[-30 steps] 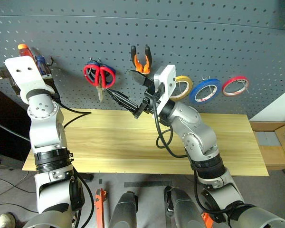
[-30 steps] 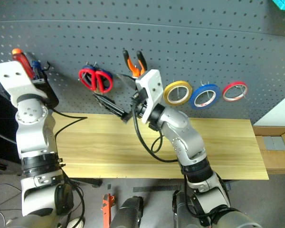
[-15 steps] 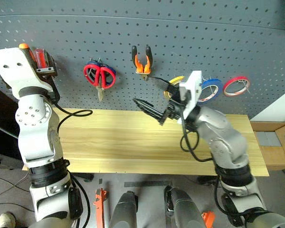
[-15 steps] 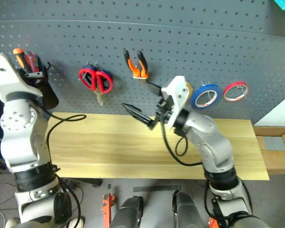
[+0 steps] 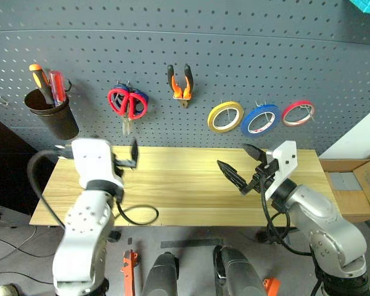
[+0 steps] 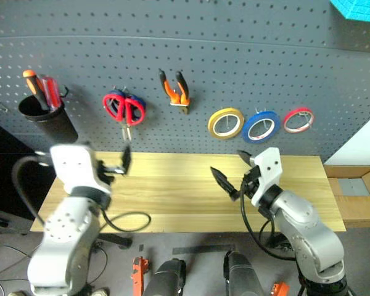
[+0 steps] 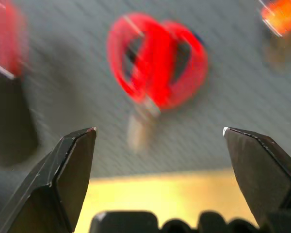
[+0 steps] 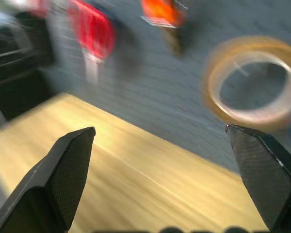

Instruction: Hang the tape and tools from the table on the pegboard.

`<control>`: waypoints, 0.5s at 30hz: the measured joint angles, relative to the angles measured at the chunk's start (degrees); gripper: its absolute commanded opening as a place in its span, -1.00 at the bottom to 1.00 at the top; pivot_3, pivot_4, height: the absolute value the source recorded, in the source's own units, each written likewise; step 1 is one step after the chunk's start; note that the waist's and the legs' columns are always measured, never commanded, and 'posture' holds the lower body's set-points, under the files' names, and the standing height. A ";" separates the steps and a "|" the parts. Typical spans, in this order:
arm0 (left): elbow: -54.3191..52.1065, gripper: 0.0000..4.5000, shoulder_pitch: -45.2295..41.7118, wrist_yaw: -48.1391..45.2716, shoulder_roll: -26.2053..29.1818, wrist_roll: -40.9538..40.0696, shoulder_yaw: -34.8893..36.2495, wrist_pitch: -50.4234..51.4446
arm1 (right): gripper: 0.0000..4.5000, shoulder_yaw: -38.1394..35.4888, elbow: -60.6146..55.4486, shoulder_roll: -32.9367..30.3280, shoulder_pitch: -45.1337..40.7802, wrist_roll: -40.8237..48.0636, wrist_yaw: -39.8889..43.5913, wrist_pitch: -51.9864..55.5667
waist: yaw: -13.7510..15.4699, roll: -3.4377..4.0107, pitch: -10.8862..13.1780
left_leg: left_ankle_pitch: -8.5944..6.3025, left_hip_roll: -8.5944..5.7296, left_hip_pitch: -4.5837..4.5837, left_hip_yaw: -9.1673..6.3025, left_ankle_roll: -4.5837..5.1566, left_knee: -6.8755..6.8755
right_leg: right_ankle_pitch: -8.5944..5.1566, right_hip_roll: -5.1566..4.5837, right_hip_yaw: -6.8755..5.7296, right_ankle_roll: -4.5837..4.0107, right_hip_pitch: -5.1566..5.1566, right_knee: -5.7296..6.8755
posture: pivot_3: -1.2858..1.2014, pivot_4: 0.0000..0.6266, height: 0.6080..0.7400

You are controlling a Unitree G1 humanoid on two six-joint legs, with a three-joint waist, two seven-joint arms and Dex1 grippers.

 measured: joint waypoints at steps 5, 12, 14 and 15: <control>12.83 0.99 2.10 -1.76 -3.33 -0.73 -1.18 -0.97 | 1.00 -1.66 6.33 3.95 3.56 -5.53 -7.34 -1.47 | -0.19 0.28 -1.77 | 0.02 0.01 0.09 0.06 0.05 0.00 | 0.00 0.05 0.03 0.01 0.08 -0.02 | 0.05 -0.51 1.00; 20.44 0.99 -0.90 -4.22 -4.19 -1.35 -0.75 -2.48 | 1.00 -4.02 8.22 6.10 8.49 -7.59 -10.56 -1.93 | -0.39 0.47 -3.28 | 0.00 -0.01 0.09 0.11 0.09 -0.04 | 0.00 0.06 0.07 0.03 0.07 -0.05 | 0.02 -0.59 1.00; 22.74 0.99 -1.53 -5.16 -3.92 -1.28 -0.78 -3.72 | 1.00 -3.96 8.46 6.34 9.30 -8.21 -10.65 -1.93 | -0.61 0.47 -3.72 | 0.00 0.02 0.14 0.12 0.09 -0.05 | -0.01 0.08 0.07 0.02 0.08 -0.04 | 0.02 -0.61 1.00; 23.83 0.99 -1.65 -5.52 -3.79 -1.24 -0.77 -4.24 | 1.00 -3.94 8.59 6.49 9.55 -8.49 -10.68 -1.93 | -0.70 0.50 -3.93 | 0.00 0.02 0.15 0.12 0.09 -0.05 | -0.01 0.09 0.07 0.01 0.09 -0.03 | 0.02 -0.60 1.00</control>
